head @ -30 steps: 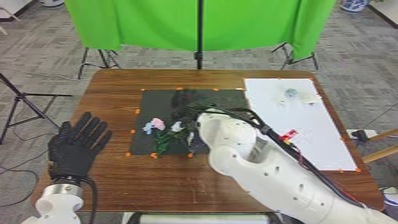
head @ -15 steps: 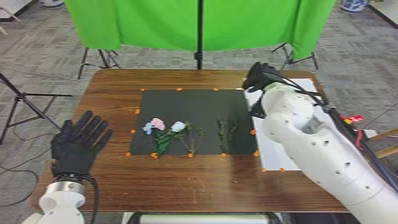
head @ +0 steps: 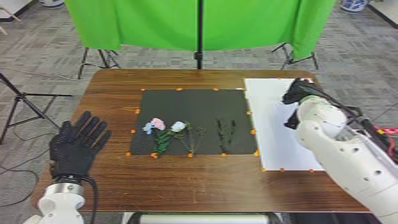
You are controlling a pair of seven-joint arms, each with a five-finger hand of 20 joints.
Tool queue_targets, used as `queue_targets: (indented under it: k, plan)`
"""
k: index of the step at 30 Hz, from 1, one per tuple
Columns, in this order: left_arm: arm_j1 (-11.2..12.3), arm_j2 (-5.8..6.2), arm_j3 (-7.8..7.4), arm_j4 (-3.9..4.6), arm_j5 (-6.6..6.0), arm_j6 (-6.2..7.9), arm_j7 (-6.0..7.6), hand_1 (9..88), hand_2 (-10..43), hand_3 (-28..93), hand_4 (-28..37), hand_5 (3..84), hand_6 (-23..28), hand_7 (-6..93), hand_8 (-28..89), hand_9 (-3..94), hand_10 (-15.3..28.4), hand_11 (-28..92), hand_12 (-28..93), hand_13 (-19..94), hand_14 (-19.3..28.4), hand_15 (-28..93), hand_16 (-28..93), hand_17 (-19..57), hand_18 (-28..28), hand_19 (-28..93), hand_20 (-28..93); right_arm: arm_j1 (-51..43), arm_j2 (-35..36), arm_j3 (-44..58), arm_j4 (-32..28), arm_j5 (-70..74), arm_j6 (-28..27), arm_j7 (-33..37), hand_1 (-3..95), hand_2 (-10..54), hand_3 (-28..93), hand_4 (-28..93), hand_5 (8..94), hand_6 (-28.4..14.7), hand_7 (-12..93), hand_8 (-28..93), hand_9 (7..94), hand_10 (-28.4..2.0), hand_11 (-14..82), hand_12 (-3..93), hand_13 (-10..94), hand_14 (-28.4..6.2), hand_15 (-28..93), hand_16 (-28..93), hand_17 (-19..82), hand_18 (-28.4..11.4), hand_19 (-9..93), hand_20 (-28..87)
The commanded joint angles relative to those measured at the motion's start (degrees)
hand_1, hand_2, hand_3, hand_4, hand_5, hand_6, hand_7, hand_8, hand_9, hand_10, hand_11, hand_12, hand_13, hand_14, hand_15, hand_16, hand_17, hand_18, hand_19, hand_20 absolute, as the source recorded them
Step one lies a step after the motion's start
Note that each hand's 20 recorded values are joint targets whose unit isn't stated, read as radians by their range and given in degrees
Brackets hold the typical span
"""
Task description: Arrange flowers
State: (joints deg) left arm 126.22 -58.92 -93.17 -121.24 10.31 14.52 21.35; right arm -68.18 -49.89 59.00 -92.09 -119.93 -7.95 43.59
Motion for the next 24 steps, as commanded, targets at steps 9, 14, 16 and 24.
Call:
queue_targets:
  k: [9, 14, 16, 24]
  plan:
    - [0.84, -0.83, 0.38, -0.08, -0.03, -0.19, 0.0, 26.9, 12.1, 74, -28.3, 45.0, 6.7, 17.6, -10, 40.7, 14.7, 26, 13, 32, 14.0, 40, -5, -3.6, 14.3, 33, 14, -1.51, -3.18, -3.17, 2.78, -1.95, -2.01, -1.27, 53.4, -7.1, 75, -28, 60.1, -2.5, 19, -9, 60.8, -15.7, 18.6, 17.6, 52, -13.9, 45, 18, 25, -22.3, 71, 25]
    - [0.96, -1.0, 0.55, -0.15, -0.45, 0.14, -0.14, 27.0, 12.3, 74, -28.3, 45.3, 6.8, 17.6, -10, 40.8, 14.7, 26, 13, 32, 14.0, 40, -5, -3.5, 14.3, 33, 14, -1.85, -2.75, -4.15, 3.6, -2.67, 1.75, -1.09, 61.1, -5.9, 67, -28, 66.8, -2.3, 22, 0, 73.5, -12.2, 11.5, 38.8, 58, -9.1, 41, 33, 27, -21.6, 70, 29]
    - [1.02, -1.06, 0.67, -0.16, -0.58, 0.19, -0.23, 26.9, 12.3, 74, -28.3, 45.3, 6.8, 17.6, -10, 40.8, 14.7, 26, 14, 32, 14.0, 40, -5, -3.5, 14.3, 33, 14, -2.05, -2.39, -4.83, 4.01, -3.58, 4.3, -0.9, 62.2, -5.7, 66, -28, 68.8, -2.2, 23, 2, 75.2, -11.9, 12.5, 42.0, 60, -8.2, 42, 35, 27, -21.4, 70, 30]
    - [1.66, -1.13, 0.52, -0.3, -0.53, 0.25, -0.28, 27.0, 12.3, 74, -28.3, 45.4, 7.0, 17.7, -10, 40.9, 14.7, 26, 14, 32, 14.0, 41, -5, -3.5, 14.2, 33, 14, -2.68, -0.57, -6.28, 2.2, -4.71, 12.23, -1.21, 64.6, -6.2, 67, -28, 74.7, -2.7, 23, 4, 80.2, -11.2, 11.4, 43.2, 66, -7.0, 37, 40, 31, -20.9, 68, 31]
